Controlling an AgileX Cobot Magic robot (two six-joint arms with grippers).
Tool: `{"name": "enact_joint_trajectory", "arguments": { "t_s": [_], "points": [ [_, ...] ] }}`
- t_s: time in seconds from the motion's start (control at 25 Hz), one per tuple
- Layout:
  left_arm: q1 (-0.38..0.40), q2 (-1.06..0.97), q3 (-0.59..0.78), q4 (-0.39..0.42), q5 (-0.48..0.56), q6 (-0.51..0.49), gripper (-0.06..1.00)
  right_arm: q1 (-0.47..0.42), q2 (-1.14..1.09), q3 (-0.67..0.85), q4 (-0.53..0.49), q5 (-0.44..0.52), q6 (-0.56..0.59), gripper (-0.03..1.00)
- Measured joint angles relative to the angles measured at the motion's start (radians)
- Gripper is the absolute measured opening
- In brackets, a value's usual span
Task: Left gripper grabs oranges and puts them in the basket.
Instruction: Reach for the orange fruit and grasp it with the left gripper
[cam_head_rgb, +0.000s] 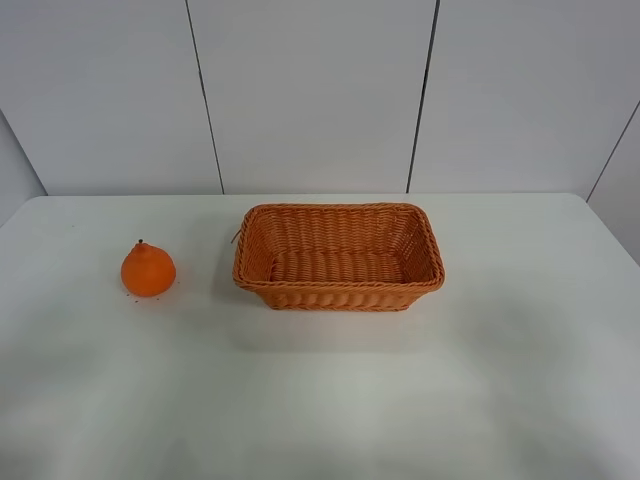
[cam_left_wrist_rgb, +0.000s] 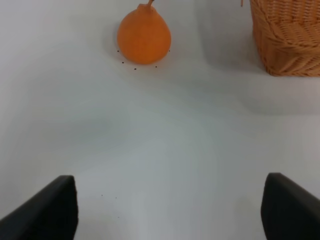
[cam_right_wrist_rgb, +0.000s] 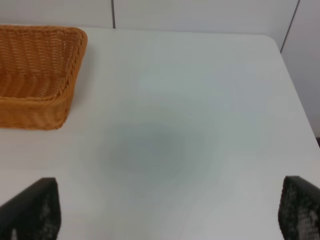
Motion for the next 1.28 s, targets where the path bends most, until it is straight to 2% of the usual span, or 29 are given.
{"name": "enact_joint_trajectory", "arguments": {
  "t_s": [0.64, 0.8, 1.28],
  "points": [
    [0.0, 0.027, -0.03, 0.0, -0.003, -0.007, 0.85, 0.0, 0.0, 0.0, 0.0, 0.0, 0.0, 0.69],
    [0.0, 0.214, -0.154, -0.001, -0.004, -0.01, 0.85, 0.0, 0.0, 0.0, 0.0, 0.0, 0.0, 0.69],
    [0.0, 1.088, -0.602, -0.003, -0.022, -0.01, 0.85, 0.0, 0.0, 0.0, 0.0, 0.0, 0.0, 0.69]
  ]
}}
